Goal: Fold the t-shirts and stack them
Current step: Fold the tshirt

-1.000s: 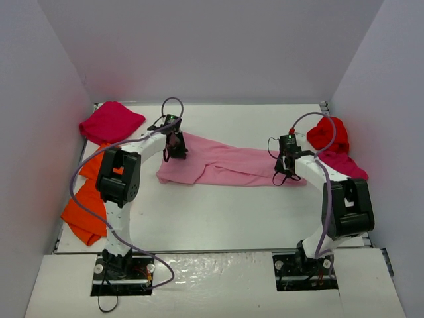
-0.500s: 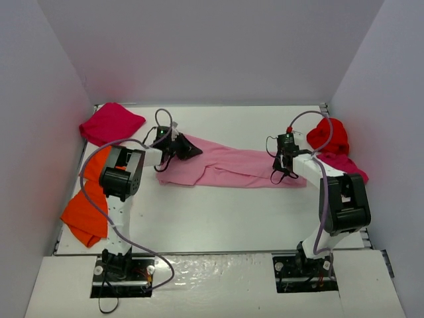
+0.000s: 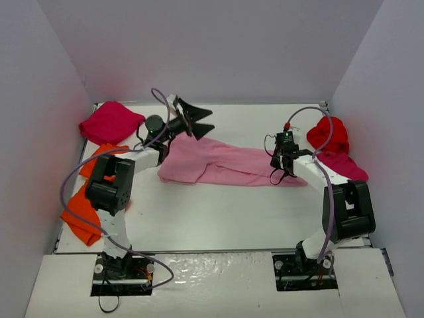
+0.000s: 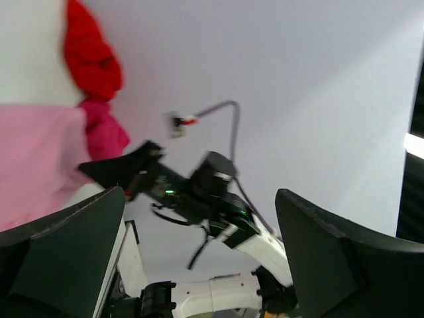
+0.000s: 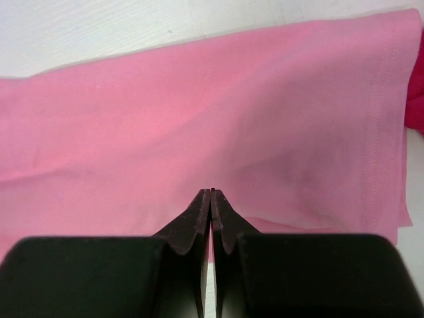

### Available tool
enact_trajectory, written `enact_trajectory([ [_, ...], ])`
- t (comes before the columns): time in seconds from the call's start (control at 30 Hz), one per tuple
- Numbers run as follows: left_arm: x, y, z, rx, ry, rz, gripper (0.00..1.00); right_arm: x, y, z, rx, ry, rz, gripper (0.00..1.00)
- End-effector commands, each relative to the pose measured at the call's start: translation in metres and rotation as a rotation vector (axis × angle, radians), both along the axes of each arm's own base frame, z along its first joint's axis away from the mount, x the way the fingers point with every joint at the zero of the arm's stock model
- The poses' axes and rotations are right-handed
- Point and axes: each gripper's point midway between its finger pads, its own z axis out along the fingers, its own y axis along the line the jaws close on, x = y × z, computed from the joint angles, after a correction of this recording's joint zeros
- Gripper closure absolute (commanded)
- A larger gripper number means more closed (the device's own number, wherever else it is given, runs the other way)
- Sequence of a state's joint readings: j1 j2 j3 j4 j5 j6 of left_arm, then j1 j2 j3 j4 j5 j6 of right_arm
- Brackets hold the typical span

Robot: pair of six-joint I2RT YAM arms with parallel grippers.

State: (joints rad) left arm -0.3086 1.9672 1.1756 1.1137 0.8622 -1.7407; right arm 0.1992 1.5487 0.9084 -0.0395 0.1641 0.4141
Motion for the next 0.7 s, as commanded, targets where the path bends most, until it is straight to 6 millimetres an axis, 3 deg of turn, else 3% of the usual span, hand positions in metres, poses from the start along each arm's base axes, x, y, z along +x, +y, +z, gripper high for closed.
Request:
enact_trajectory([
  [0.0,-0.062,0.018,0.148,-0.019,-0.489,0.014,0.03,0.015,0.019,0.038,0.062,-0.136,0.064,1.0],
  [0.07,-0.087,0.024,0.184,-0.087,-0.578,0.017,0.03,0.015,0.031,0.042,0.12,-0.155,0.109,0.95],
  [0.17,-0.112,0.034,0.219,-0.244,-0.59,-0.011,0.03,0.014,0.048,0.045,0.213,-0.167,0.169,0.72],
  [0.23,-0.132,0.05,0.246,-0.415,-0.639,-0.014,0.03,0.017,0.065,0.057,0.327,-0.211,0.234,0.4],
  [0.33,-0.149,0.056,0.264,-0.441,-0.692,-0.002,0.03,0.019,0.082,0.081,0.458,-0.275,0.3,0.04],
  [0.5,-0.187,0.077,0.299,-0.539,-0.732,0.031,0.03,0.012,0.123,0.147,0.792,-0.388,0.509,0.0],
  [0.6,-0.21,0.083,0.312,-0.555,-0.775,0.012,0.03,0.008,0.146,0.211,1.09,-0.516,0.61,0.0],
  [0.67,-0.222,0.086,0.314,-0.571,-0.762,-0.005,0.03,-0.007,0.156,0.246,1.258,-0.584,0.705,0.0],
])
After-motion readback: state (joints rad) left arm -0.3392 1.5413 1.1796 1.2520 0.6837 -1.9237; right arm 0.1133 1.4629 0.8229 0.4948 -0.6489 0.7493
